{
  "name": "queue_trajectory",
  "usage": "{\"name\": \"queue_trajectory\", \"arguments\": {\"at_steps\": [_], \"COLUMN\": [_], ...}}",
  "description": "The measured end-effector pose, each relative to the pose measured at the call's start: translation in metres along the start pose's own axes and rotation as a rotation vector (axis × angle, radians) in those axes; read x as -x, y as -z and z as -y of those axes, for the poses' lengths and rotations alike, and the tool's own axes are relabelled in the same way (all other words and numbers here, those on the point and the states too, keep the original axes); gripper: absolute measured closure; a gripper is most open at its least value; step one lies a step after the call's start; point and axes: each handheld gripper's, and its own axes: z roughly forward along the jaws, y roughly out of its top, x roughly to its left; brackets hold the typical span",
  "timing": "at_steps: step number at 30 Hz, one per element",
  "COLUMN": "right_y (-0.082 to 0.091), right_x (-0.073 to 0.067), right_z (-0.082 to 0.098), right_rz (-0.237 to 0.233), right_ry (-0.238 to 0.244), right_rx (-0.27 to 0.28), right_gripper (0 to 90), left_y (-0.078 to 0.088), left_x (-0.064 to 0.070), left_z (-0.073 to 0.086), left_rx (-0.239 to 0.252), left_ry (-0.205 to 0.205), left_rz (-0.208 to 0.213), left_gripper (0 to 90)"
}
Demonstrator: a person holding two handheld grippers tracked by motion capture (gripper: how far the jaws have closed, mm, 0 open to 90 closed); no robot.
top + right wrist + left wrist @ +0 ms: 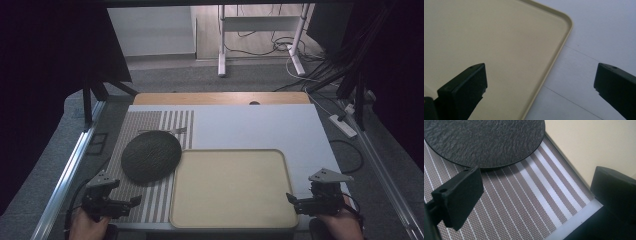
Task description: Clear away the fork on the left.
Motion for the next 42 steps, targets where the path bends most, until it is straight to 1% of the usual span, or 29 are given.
{"name": "queue_trajectory", "arguments": {"at_steps": [1, 2, 5, 6, 7, 9, 11, 14, 15, 16, 18, 19, 21, 23, 24, 26, 29, 30, 31, 33, 36, 39, 40, 41, 42], "right_y": [0.0, 0.0, 0.0, 0.0, 0.0, 0.0, 0.0, -0.001, -0.001, -0.001, -0.001, -0.001, -0.001, -0.001, -0.001, -0.001, -0.001, -0.001, -0.001, -0.002, -0.002, -0.002, -0.002, -0.002, -0.002], "right_x": [0.0, 0.0, 0.0, 0.0, 0.0, 0.0, 0.0, -0.001, -0.001, -0.001, -0.001, -0.001, -0.001, -0.001, -0.001, 0.0, 0.0, 0.0, -0.001, -0.001, -0.001, -0.001, -0.001, -0.001, -0.001], "right_z": [0.0, 0.0, 0.0, 0.0, 0.0, 0.0, 0.0, 0.0, 0.0, 0.0, 0.0, 0.0, 0.0, 0.0, 0.0, 0.0, -0.001, -0.001, -0.001, -0.001, -0.001, -0.001, -0.001, -0.001, -0.001], "right_rz": [0.0, 0.0, 0.0, 0.001, 0.001, 0.001, 0.0, -0.001, -0.001, -0.001, -0.001, -0.001, -0.002, 0.002, 0.005, 0.007, 0.008, 0.009, 0.01, 0.01, 0.01, 0.008, 0.008, 0.008, 0.008], "right_ry": [0.0, 0.002, 0.004, 0.006, 0.006, 0.006, 0.006, 0.009, 0.01, 0.012, 0.012, 0.012, 0.012, 0.011, 0.004, 0.0, -0.002, -0.002, -0.002, 0.0, 0.001, 0.005, 0.005, 0.005, 0.005], "right_rx": [0.0, -0.002, -0.006, -0.008, -0.008, -0.009, -0.01, -0.01, -0.011, -0.013, -0.013, -0.014, -0.014, -0.013, -0.014, -0.014, -0.017, -0.015, -0.015, -0.015, -0.015, -0.018, -0.018, -0.018, -0.018], "right_gripper": [0.0, 0.0, 0.0, 0.0, 0.0, 0.0, 0.0, 0.0, 0.0, 0.0, 0.0, 0.0, 0.0, 0.0, 0.0, 0.0, 0.0, 0.0, 0.0, 0.0, 0.0, 0.0, 0.0, 0.0, 0.0], "left_y": [0.0, 0.0, -0.001, -0.002, -0.002, -0.004, -0.005, -0.007, -0.009, -0.012, -0.013, -0.016, -0.017, -0.019, -0.021, -0.022, -0.026, -0.029, -0.029, -0.033, -0.038, -0.043, -0.045, -0.051, -0.051], "left_x": [0.0, 0.0, -0.001, -0.002, -0.002, -0.004, -0.005, -0.005, -0.005, -0.005, -0.005, -0.006, -0.007, -0.009, -0.012, -0.013, -0.016, -0.017, -0.017, -0.019, -0.02, -0.021, -0.022, -0.024, -0.024], "left_z": [0.0, 0.0, -0.001, -0.002, -0.002, -0.004, -0.005, -0.01, -0.011, -0.014, -0.015, -0.017, -0.018, -0.019, -0.021, -0.022, -0.024, -0.026, -0.026, -0.029, -0.034, -0.042, -0.044, -0.05, -0.05], "left_rx": [0.0, 0.003, 0.002, 0.003, 0.003, 0.012, 0.013, 0.019, 0.019, 0.017, 0.015, 0.0, -0.001, 0.009, 0.011, 0.014, 0.0, -0.004, -0.004, -0.002, 0.005, 0.009, 0.009, 0.004, 0.004], "left_ry": [0.0, -0.01, -0.014, -0.015, -0.015, -0.014, -0.017, -0.032, -0.041, -0.06, -0.064, -0.057, -0.051, -0.052, -0.052, -0.052, -0.047, -0.038, -0.038, -0.028, -0.036, -0.05, -0.05, -0.039, -0.039], "left_rz": [0.0, -0.006, -0.007, 0.004, 0.004, 0.02, 0.018, 0.01, 0.005, -0.001, -0.003, -0.008, -0.007, -0.003, -0.005, -0.003, -0.005, 0.005, 0.005, 0.025, 0.033, 0.032, 0.036, 0.049, 0.049], "left_gripper": [0.0, 0.0, 0.0, 0.0, 0.0, 0.0, 0.0, 0.0, 0.0, 0.0, 0.0, 0.0, 0.0, 0.0, 0.0, 0.0, 0.0, 0.0, 0.0, 0.0, 0.0, 0.0, 0.0, 0.0, 0.0]}}
